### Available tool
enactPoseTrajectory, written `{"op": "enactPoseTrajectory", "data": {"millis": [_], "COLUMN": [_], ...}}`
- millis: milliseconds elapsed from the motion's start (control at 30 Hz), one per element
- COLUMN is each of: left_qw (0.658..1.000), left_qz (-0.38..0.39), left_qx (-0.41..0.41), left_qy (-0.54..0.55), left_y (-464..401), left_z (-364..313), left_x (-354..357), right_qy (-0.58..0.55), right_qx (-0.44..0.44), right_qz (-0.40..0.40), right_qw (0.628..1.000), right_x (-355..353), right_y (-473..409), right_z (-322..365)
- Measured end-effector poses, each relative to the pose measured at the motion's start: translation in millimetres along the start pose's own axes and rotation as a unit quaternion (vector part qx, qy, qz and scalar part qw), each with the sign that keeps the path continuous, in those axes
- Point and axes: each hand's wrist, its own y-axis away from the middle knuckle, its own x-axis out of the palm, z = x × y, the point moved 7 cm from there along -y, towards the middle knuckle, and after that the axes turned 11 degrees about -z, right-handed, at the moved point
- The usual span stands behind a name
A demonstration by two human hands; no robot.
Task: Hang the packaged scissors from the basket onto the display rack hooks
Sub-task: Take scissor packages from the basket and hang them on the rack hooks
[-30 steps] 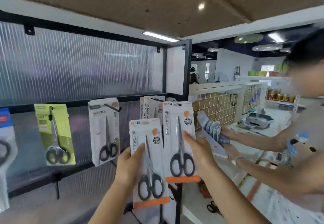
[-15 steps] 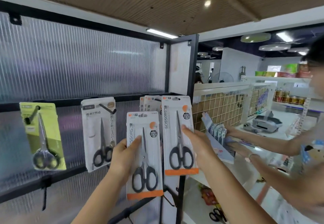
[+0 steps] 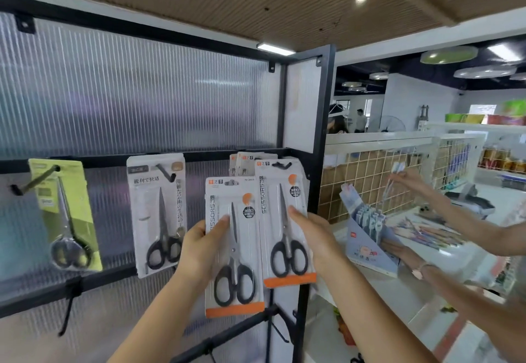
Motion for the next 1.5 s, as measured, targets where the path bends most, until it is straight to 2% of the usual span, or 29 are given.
{"op": "enactPoseTrajectory", "data": {"millis": [300,467,600,667,767,800,867,1000,1067,1267,1400,1500], "left_qw": [0.999,0.998,0.998,0.998,0.996,0.995,0.991,0.986,0.983,0.979,0.980,0.972], "left_qz": [-0.031,-0.058,-0.049,-0.047,-0.031,-0.027,-0.008,0.030,0.060,0.120,0.177,0.202], "left_qx": [0.028,0.030,0.023,0.036,0.062,0.075,0.098,0.131,0.147,0.149,0.071,0.048], "left_qy": [-0.020,-0.026,-0.021,-0.033,-0.050,-0.059,-0.086,-0.096,-0.097,-0.074,-0.059,-0.110], "left_y": [-10.8,-11.8,-9.2,-5.6,-1.7,0.4,5.6,19.7,31.9,47.2,54.6,56.8], "left_z": [-5.3,-6.4,-5.9,-6.8,-6.0,-6.2,-5.9,-3.7,-7.2,-13.7,1.7,18.5], "left_x": [-20.8,-26.7,-22.3,-18.6,-9.6,-6.0,5.2,31.3,46.4,70.0,73.6,66.7], "right_qy": [0.028,0.105,0.196,0.216,0.132,0.095,0.062,0.105,0.130,0.202,0.173,0.170], "right_qx": [-0.037,-0.064,-0.094,-0.145,-0.330,-0.377,-0.415,-0.335,-0.311,-0.393,-0.395,-0.389], "right_qz": [0.029,0.037,0.036,-0.008,-0.128,-0.145,-0.135,-0.009,0.028,-0.005,-0.023,-0.022], "right_qw": [0.999,0.992,0.975,0.966,0.926,0.910,0.898,0.936,0.941,0.897,0.902,0.905], "right_x": [40.9,57.1,56.1,44.7,14.4,6.1,-3.7,-0.6,0.2,-11.8,-14.7,-13.3], "right_y": [-37.9,-55.3,-59.1,-53.6,-24.8,-10.9,9.7,17.3,18.9,24.3,20.3,13.0], "right_z": [-2.1,-4.6,-1.6,9.2,46.6,59.3,78.8,94.1,99.3,118.2,130.5,137.6]}}
